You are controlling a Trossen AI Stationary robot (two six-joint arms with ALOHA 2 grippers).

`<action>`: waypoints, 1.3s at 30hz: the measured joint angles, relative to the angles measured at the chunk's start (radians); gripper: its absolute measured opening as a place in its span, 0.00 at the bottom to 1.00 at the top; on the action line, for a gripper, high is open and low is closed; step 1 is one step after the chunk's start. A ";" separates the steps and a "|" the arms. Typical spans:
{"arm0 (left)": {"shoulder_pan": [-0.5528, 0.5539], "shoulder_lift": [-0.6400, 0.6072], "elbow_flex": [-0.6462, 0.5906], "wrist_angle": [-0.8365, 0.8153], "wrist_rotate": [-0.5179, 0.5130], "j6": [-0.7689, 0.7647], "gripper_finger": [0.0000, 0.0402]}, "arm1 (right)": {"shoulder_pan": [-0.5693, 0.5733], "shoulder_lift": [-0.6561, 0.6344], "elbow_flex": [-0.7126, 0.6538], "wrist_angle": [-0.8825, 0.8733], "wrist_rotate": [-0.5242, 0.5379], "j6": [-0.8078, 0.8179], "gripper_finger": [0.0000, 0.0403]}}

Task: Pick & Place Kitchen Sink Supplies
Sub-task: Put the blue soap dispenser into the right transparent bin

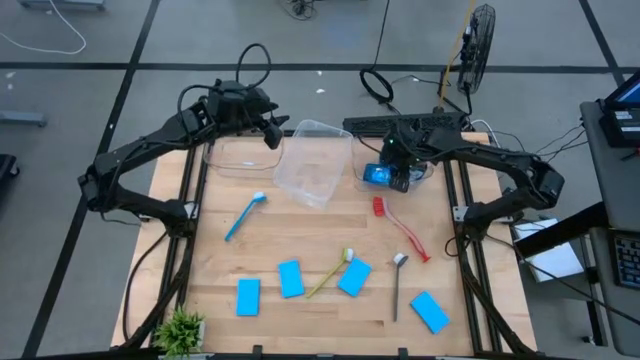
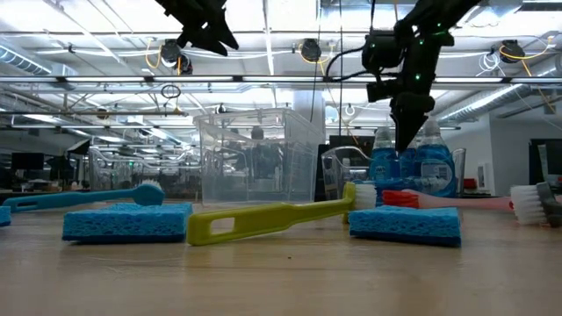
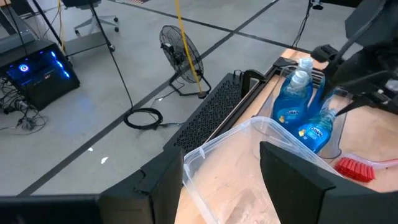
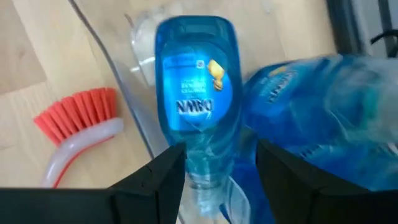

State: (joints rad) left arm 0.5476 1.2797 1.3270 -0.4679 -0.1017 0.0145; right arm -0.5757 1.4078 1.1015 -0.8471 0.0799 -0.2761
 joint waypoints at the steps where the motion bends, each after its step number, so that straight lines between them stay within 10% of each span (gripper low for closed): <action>1: 0.000 0.000 0.000 0.000 0.000 0.000 0.53 | 0.000 0.009 0.000 0.005 -0.003 -0.005 0.45; 39: 0.001 0.000 0.000 -0.002 -0.002 0.036 0.53 | 0.001 0.096 0.000 -0.141 -0.006 -0.105 0.45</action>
State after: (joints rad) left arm 0.5484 1.2797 1.3270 -0.4702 -0.1032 0.0502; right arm -0.5751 1.5036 1.1015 -0.9877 0.0742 -0.3811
